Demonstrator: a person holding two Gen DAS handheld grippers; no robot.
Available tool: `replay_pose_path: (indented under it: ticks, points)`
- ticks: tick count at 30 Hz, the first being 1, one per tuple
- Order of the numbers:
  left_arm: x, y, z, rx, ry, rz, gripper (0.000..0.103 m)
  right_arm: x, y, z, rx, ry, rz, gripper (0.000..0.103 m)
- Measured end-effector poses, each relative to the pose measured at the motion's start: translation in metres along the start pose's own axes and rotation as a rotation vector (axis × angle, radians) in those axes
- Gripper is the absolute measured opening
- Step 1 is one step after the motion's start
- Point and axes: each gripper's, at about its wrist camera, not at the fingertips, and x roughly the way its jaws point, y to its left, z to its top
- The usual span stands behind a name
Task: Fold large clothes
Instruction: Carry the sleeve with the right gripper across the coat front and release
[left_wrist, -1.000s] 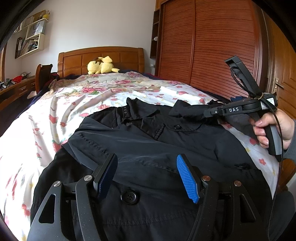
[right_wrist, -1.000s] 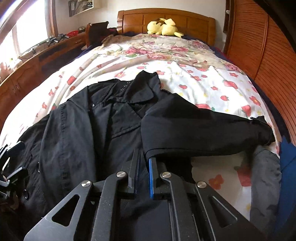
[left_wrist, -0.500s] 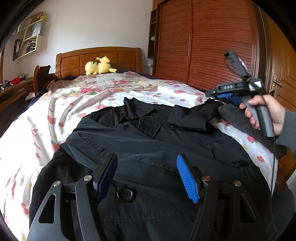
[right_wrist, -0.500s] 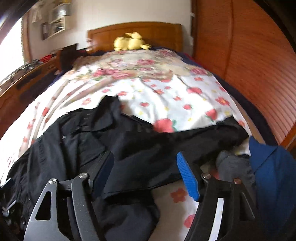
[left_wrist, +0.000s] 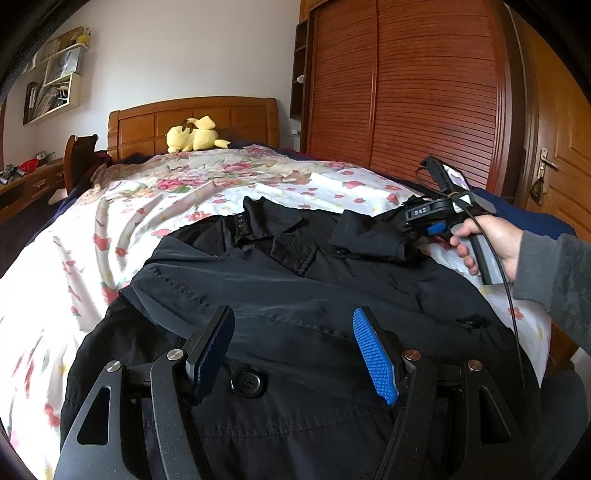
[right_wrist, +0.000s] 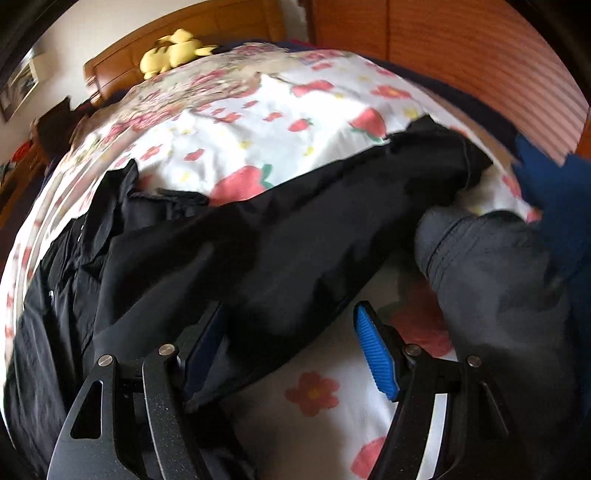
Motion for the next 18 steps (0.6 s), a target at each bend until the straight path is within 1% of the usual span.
replay_pose_path:
  ticks: [1,3,4,6,8,11,14,15,17,18]
  points:
    - [0.000,0.000,0.000,0.003,-0.001,0.001,0.069,0.002,0.000,0.002,0.001,0.001,0.002,0.061]
    - [-0.002,0.001,-0.002,0.006,0.001,0.004,0.069,0.001,0.003,0.005,-0.012,0.000,0.000,0.029]
    - [-0.002,0.002,-0.002,0.006,0.002,0.006,0.069,-0.003,0.007,0.006,-0.030,-0.015,-0.005,0.022]
    - [-0.004,0.003,-0.003,0.003,0.004,0.009,0.069,-0.014,0.015,0.008,-0.068,-0.055,0.011,0.015]
    - [-0.005,0.004,-0.004,0.003,0.008,0.010,0.069,-0.034,0.029,0.010,-0.112,-0.115,0.040,0.012]
    - [-0.008,0.003,-0.004,0.000,0.013,0.009,0.069,-0.071,0.062,0.003,-0.223,-0.196,0.113,0.011]
    - [-0.013,0.002,-0.004,0.003,0.012,0.017,0.069,-0.106,0.101,-0.018,-0.350,-0.232,0.209,0.011]
    - [-0.014,0.002,-0.004,0.004,0.013,0.023,0.069,-0.114,0.111,-0.024,-0.382,-0.235,0.233,0.011]
    - [-0.018,0.003,-0.004,0.003,0.008,0.029,0.069,-0.134,0.139,-0.050,-0.478,-0.230,0.297,0.011]
    - [-0.021,0.003,-0.003,0.000,0.003,0.032,0.069,-0.138,0.146,-0.059,-0.502,-0.225,0.308,0.011]
